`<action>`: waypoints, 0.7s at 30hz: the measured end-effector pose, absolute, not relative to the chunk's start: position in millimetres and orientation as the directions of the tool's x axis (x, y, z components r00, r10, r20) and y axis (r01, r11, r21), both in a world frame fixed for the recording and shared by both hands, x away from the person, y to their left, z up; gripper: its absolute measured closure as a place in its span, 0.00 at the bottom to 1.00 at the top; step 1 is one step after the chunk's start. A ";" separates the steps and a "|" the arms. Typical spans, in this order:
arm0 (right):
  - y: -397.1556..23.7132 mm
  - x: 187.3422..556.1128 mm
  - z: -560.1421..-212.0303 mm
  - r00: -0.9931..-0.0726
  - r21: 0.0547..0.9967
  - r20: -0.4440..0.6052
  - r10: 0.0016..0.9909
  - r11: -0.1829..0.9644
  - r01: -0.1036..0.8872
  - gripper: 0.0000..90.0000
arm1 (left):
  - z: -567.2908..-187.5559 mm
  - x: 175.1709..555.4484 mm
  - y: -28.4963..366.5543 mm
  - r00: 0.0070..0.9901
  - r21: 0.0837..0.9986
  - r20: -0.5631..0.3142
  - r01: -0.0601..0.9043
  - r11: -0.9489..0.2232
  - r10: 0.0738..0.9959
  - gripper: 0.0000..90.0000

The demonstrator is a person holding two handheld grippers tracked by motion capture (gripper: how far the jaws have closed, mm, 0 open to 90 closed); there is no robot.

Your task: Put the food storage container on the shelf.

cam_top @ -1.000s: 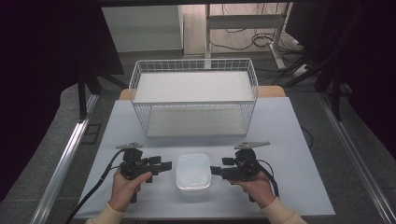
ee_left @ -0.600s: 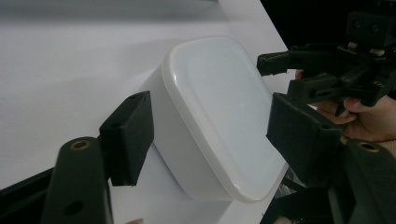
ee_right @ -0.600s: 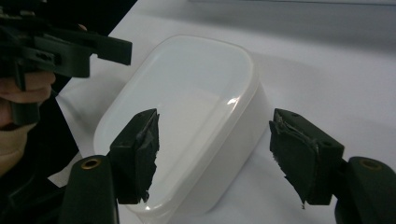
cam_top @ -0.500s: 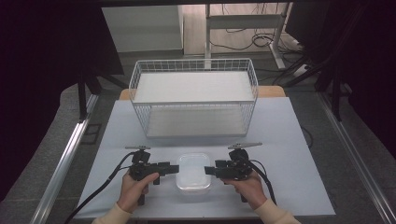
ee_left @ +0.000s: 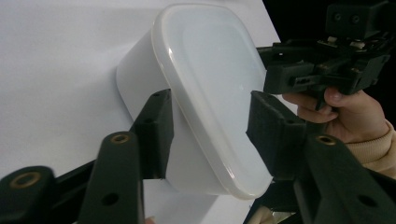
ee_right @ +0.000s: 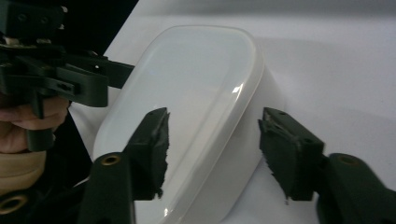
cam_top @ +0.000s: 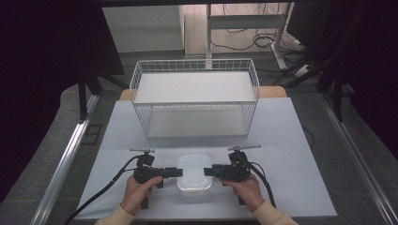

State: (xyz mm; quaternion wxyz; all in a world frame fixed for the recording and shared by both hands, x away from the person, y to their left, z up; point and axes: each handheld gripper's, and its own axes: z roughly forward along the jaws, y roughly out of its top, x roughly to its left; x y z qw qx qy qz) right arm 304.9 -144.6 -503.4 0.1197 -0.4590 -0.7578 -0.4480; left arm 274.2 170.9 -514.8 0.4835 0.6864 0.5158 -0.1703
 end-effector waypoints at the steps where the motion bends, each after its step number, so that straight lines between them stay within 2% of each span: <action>1: -144.6 304.9 -503.4 -0.550 0.569 0.593 0.588 0.177 0.803 0.56 | -515.5 273.9 170.1 0.406 0.485 -0.734 0.875 0.001 0.545 0.59; 2: -145.2 304.1 -502.4 -0.539 0.569 0.595 0.596 0.161 0.807 0.62 | -515.6 273.3 170.0 0.398 0.484 -0.728 0.875 0.007 0.558 0.63; 4: -146.1 304.0 -501.9 -0.533 0.567 0.600 0.597 0.152 0.809 0.65 | -515.0 273.0 170.5 0.394 0.484 -0.727 0.875 0.012 0.563 0.65; 5: -149.0 304.0 -500.9 -0.509 0.550 0.623 0.594 0.130 0.825 0.70 | -514.3 272.4 170.9 0.389 0.484 -0.726 0.875 0.019 0.568 0.70; 9: -153.2 303.0 -501.3 -0.482 0.530 0.656 0.581 0.101 0.842 0.75 | -512.8 270.8 171.7 0.393 0.491 -0.722 0.871 0.022 0.570 0.74; 21: -160.0 291.4 -490.8 -0.497 0.547 0.674 0.547 0.084 0.833 0.86 | -500.7 262.7 176.3 0.426 0.530 -0.710 0.848 0.027 0.560 0.85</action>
